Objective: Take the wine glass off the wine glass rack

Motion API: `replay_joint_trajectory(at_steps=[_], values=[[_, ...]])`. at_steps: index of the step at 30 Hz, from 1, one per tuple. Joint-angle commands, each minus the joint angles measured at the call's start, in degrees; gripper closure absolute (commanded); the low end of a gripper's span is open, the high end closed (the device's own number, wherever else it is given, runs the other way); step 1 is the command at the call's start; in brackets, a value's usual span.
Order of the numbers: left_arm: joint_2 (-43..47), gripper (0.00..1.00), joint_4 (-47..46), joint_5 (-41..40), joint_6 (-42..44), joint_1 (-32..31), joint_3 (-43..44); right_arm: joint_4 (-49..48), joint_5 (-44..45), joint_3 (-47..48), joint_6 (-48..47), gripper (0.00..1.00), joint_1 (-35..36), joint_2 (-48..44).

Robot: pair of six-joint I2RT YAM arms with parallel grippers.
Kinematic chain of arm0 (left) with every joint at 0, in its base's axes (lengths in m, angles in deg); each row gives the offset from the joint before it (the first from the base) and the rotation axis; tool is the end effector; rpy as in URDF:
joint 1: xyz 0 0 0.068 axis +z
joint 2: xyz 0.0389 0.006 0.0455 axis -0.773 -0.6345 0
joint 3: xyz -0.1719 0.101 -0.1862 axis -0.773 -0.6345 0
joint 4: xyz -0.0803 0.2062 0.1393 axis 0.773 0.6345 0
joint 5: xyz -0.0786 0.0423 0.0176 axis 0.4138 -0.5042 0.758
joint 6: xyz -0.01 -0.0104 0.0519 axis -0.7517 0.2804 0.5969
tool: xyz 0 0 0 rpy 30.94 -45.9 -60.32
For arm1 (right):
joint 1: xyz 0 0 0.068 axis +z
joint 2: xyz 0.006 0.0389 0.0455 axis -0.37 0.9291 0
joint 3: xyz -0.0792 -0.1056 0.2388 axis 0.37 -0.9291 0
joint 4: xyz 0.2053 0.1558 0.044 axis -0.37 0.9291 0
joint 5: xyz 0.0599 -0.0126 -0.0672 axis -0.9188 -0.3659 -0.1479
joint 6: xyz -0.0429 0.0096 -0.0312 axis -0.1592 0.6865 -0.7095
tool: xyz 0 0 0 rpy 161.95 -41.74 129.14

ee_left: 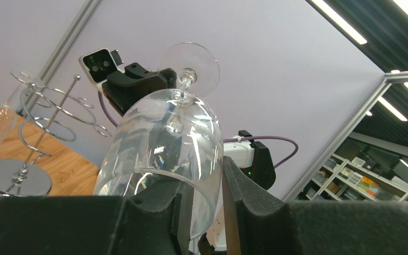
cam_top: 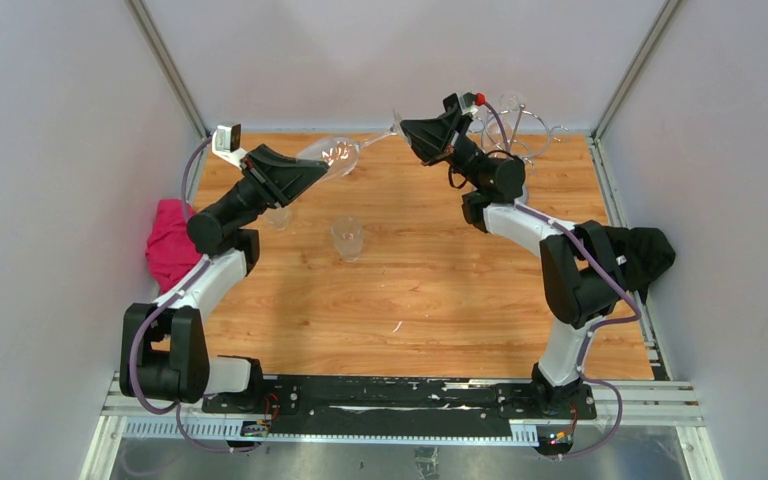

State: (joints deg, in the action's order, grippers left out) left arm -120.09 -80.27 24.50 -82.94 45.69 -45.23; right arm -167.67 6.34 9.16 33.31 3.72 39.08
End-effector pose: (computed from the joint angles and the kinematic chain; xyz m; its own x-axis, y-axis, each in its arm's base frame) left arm 0.2454 -0.0479 0.3667 -0.4959 -0.6253 -0.6025 0.8058 -0.0729 -0.5876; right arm 0.3311 0.1817 0.3690 -0.9124 0.3504 -0.2114 -0.3870 -0.5712 0.7238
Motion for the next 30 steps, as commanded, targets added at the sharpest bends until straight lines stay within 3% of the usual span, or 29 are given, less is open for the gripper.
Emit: replay_joint_trajectory(at_steps=[1,3,9,16,21,25,30], values=[[0.8,0.93,-3.7,2.0,0.9,-1.6,1.6,-1.6,-8.8,-1.5,-6.0,1.0,5.0,1.1],[0.6,1.0,-3.7,2.1,0.7,-1.6,1.6,-1.6,-8.8,-1.6,-5.8,1.0,4.9,1.2],[1.0,1.0,-3.7,1.0,1.4,-1.5,0.8,-1.6,-8.8,-1.9,-5.7,0.97,5.0,1.2],[4.6,1.0,-3.1,-1.6,2.1,-1.1,0.2,-1.6,-8.7,-2.1,-5.9,0.71,4.9,1.0],[7.6,1.0,2.1,-2.8,5.5,-1.0,-0.2,-1.6,-8.5,-2.5,-6.1,0.46,4.9,0.4],[10.3,1.0,8.8,-3.1,10.1,-0.8,-0.5,-1.6,-8.0,-3.3,-6.5,0.35,4.6,-0.4],[13.9,1.0,17.3,-4.9,15.5,-0.2,-0.1,-1.6,-7.8,-5.5,-7.0,0.3,4.2,-1.0]])
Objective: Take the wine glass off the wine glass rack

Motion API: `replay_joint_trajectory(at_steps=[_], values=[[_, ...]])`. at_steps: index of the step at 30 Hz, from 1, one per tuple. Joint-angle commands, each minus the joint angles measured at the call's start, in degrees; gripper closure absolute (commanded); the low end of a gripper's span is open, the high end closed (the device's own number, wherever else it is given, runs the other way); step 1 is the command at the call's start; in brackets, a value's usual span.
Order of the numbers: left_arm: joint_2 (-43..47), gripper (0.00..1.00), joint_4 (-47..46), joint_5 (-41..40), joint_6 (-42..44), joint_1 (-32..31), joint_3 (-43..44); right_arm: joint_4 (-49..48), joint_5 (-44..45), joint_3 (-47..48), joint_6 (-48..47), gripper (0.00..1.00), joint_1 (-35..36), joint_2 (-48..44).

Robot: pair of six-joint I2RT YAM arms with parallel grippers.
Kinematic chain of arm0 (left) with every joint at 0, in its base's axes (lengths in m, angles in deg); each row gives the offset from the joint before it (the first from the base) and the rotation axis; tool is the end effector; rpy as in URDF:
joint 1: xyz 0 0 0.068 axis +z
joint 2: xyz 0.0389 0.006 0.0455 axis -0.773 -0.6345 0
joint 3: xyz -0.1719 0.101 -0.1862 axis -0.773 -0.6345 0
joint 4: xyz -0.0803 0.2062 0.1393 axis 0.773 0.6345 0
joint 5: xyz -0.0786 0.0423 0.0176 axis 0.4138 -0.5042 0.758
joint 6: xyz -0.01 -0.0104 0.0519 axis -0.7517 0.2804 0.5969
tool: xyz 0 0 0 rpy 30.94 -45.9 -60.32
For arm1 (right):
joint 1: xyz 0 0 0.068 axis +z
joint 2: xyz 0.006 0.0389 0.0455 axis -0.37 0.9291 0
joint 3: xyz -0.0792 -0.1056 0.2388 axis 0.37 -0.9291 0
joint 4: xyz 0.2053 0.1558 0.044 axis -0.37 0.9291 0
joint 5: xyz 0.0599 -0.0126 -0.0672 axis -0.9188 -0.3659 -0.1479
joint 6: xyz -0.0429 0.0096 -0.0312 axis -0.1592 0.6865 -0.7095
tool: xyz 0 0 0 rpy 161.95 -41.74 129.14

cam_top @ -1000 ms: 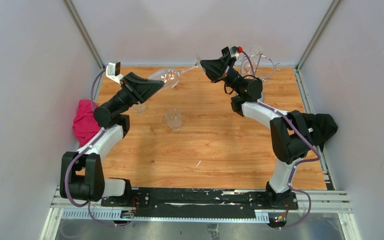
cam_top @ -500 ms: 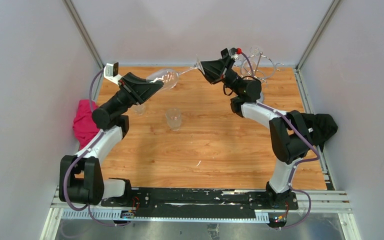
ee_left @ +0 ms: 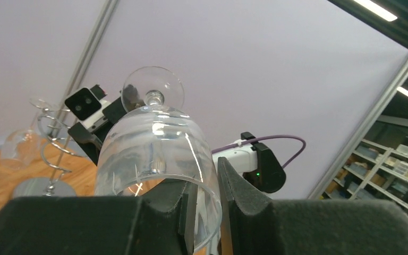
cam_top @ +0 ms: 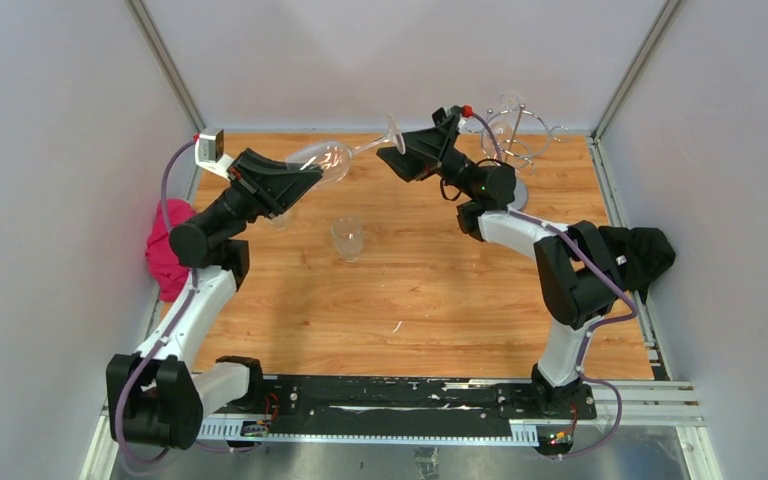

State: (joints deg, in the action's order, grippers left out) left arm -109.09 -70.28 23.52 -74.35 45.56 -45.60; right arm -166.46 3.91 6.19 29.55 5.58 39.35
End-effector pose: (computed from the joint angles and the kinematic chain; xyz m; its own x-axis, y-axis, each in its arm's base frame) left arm 0.2083 -0.0448 0.3956 -0.3584 -0.6421 -0.6777 0.8755 0.0207 -0.4827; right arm 0.3261 0.1942 0.3500 -0.9187 0.3193 -0.2324 -0.3753 -0.5224 0.7657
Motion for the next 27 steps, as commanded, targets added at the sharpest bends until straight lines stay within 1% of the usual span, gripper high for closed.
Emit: replay_joint_trajectory(at_steps=[1,3,7,10,14,16,20,24,27], values=[[3.8,1.0,10.0,-4.4,8.7,0.2,0.6,-2.8,-5.2,-3.4,-3.4,0.3,2.2,-1.3],[5.9,1.0,18.7,-5.6,14.2,0.2,1.9,-2.8,-5.2,-4.8,-3.7,0.3,2.0,-1.5],[10.8,1.0,41.6,-10.4,29.0,0.2,6.7,-2.8,-5.3,-7.6,-4.2,0.29,1.7,-1.8],[12.1,1.0,54.1,-14.4,37.3,0.2,10.6,-2.8,-5.6,-9.7,-4.7,0.29,1.6,-2.1],[11.4,1.0,64.5,-19.4,43.1,0.2,14.9,-2.8,-6.2,-11.5,-5.1,0.29,1.5,-2.5],[10.8,1.0,67.6,-21.9,44.9,0.3,16.8,-2.8,-6.4,-12.5,-5.4,0.29,1.4,-2.9],[7.7,1.0,80.0,-26.3,49.8,0.2,23.3,-2.8,-6.9,-14.2,-6.0,0.29,0.7,-4.1],[3.1,1.0,90.5,-29.4,54.9,0.2,31.1,-2.7,-7.4,-15.3,-6.3,0.29,-0.1,-5.2],[-2.6,1.0,98.7,-31.5,57.7,0.2,37.4,-2.7,-7.5,-16.0,-6.3,0.29,-0.7,-5.5]])
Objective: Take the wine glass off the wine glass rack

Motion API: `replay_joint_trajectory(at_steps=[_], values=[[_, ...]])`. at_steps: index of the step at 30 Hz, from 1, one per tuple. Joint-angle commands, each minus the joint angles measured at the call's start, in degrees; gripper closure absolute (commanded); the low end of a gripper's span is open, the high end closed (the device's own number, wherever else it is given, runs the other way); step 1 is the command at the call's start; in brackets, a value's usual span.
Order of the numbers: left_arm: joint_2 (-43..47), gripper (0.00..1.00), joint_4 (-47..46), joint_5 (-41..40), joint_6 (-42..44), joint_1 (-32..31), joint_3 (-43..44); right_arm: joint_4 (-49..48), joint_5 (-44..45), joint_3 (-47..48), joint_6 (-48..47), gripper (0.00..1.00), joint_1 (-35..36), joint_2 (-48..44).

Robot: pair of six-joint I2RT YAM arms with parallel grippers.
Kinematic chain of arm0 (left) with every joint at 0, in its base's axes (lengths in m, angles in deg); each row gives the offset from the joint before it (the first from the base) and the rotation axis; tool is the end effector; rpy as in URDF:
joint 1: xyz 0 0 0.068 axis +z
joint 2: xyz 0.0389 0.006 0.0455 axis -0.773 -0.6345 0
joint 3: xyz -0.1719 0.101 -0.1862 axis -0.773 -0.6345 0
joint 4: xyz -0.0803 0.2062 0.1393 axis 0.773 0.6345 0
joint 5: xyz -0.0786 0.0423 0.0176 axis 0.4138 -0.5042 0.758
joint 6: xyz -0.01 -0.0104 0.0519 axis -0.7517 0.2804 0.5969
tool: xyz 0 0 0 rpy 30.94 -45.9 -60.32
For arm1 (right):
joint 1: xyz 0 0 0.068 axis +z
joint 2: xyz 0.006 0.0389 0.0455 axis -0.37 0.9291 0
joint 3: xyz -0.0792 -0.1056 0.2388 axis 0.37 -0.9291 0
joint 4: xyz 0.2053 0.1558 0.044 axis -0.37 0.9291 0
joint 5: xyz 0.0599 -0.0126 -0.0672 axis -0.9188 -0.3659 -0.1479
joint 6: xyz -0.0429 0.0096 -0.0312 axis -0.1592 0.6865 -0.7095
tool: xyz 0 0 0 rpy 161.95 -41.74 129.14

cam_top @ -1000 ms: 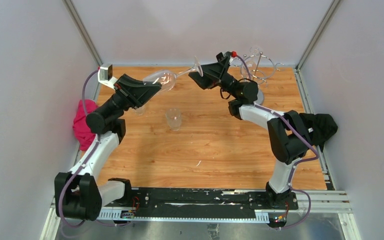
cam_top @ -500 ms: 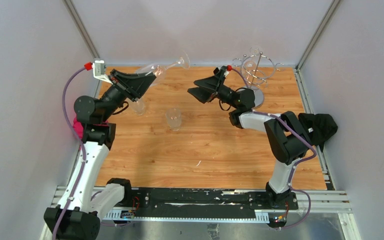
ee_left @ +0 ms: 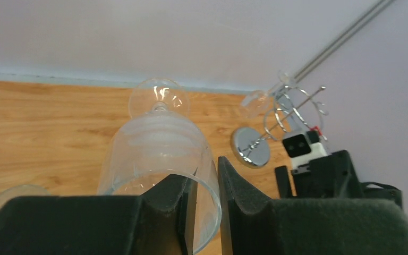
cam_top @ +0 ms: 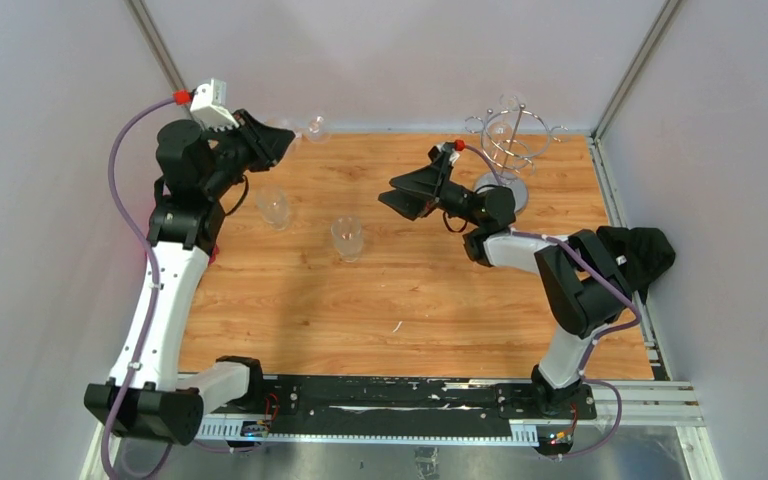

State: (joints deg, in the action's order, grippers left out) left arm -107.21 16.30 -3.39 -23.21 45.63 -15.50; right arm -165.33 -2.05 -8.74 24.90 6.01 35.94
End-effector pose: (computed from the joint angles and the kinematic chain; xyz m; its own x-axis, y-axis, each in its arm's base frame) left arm 0.2339 -0.0329 0.4496 -0.2137 -0.4599 -0.8619 0.3713 0.7778 -0.5071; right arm 0.3004 0.1870 0.2918 -0.9495 0.2450 -0.1960 -0.2813 -0.3876 0.8779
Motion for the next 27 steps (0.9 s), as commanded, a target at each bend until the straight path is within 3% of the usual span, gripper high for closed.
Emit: replay_joint_trajectory(at_steps=[1,10,19,23,27], values=[[-6.5,1.0,14.7,-5.1,7.6,0.2,9.4,-3.9,-1.6,-1.3,-1.6,0.29,-1.2,-2.2],[-22.1,1.0,31.5,-8.6,14.7,0.0,23.1,-3.9,-2.0,-4.0,-2.7,0.26,-3.5,-4.7],[-30.6,1.0,38.8,-12.0,19.6,-2.8,25.3,2.2,-4.5,-4.6,-8.6,0.17,-7.2,-11.9],[-33.2,1.0,39.3,-11.8,20.2,-4.2,25.3,18.2,-6.7,-3.0,-20.3,0.17,-8.4,-19.3],[-35.2,1.0,39.3,-12.1,20.3,-5.3,25.7,53.0,-4.4,2.6,-45.9,0.13,-8.5,-30.6]])
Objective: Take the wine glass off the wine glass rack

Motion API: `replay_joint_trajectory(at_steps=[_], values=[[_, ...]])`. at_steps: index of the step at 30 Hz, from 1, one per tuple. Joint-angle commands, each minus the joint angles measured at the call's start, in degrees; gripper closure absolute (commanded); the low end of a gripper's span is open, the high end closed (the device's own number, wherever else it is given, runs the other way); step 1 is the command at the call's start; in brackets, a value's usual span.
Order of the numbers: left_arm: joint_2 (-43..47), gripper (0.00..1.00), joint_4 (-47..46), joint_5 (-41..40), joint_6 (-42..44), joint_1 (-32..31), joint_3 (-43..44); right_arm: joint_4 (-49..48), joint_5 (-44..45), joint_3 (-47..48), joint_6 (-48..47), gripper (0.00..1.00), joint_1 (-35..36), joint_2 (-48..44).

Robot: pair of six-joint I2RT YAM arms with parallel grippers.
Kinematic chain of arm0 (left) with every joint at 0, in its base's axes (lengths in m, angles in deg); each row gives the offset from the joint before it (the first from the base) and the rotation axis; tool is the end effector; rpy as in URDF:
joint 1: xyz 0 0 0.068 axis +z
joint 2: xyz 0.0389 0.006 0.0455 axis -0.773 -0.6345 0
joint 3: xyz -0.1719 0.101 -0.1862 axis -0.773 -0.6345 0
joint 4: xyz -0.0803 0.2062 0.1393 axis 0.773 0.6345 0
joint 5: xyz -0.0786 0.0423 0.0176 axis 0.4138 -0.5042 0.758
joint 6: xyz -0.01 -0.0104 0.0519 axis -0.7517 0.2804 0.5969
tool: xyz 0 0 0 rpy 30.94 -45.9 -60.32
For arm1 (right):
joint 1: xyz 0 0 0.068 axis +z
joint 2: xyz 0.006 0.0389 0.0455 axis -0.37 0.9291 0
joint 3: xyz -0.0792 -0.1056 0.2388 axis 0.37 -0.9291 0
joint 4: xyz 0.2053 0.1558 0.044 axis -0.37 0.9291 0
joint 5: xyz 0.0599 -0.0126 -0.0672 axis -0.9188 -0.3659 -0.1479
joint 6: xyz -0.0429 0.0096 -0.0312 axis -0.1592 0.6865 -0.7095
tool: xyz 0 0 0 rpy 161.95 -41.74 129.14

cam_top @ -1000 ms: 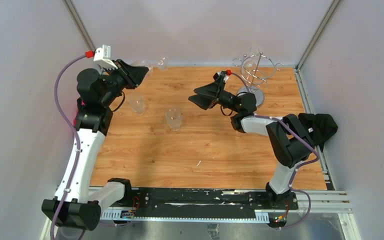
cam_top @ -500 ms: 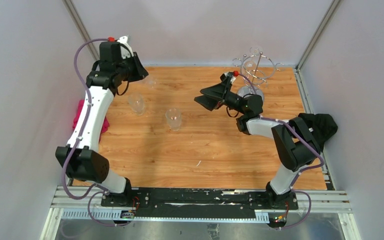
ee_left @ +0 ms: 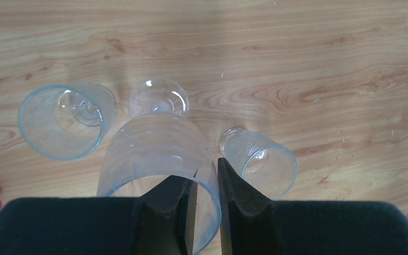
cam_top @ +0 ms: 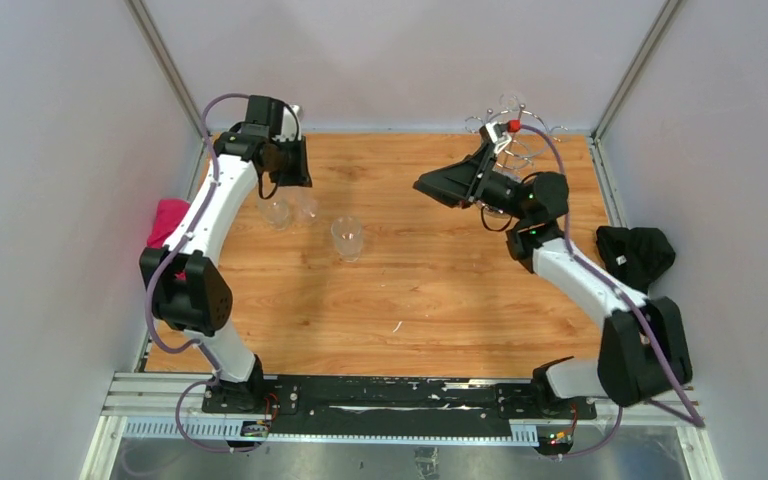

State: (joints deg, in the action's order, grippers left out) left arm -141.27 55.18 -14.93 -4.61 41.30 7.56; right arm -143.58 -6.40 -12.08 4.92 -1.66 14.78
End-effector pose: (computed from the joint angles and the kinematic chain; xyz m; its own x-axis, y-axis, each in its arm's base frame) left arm 0.3607 -0.0648 0.3485 -0.7887 -0.0782 -0.6098 0.0968 0.9637 -0.2489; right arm 0.2652 0.1261 0.3558 -0.7899 0.3874 -0.4754 -0.5714 -0.1836 0.7999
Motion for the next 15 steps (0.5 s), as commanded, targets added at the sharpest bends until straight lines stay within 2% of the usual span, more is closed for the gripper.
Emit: replay_joint_trajectory(at_steps=[1,2,3,7,15], values=[[-1.6,1.0,0.5,-0.9,1.8,-1.2,2.8,40.6,3.0,8.0,-32.1,0.11,-0.8,-11.9],[-2.2,1.0,0.4,-0.9,1.8,-1.5,2.8,49.9,5.7,10.3,-38.9,0.1,-0.8,-14.9],[-2.8,1.0,0.4,-0.9,1.8,-1.7,2.9,54.0,8.2,11.0,-41.3,0.09,-0.9,-16.3],[-5.0,1.0,0.4,-1.0,1.6,-2.9,3.0,62.9,13.0,13.8,-48.1,0.07,-1.5,-21.3],[-7.3,1.0,0.4,-1.6,1.4,-4.6,2.0,69.4,16.2,16.0,-52.0,0.08,-1.5,-23.1]])
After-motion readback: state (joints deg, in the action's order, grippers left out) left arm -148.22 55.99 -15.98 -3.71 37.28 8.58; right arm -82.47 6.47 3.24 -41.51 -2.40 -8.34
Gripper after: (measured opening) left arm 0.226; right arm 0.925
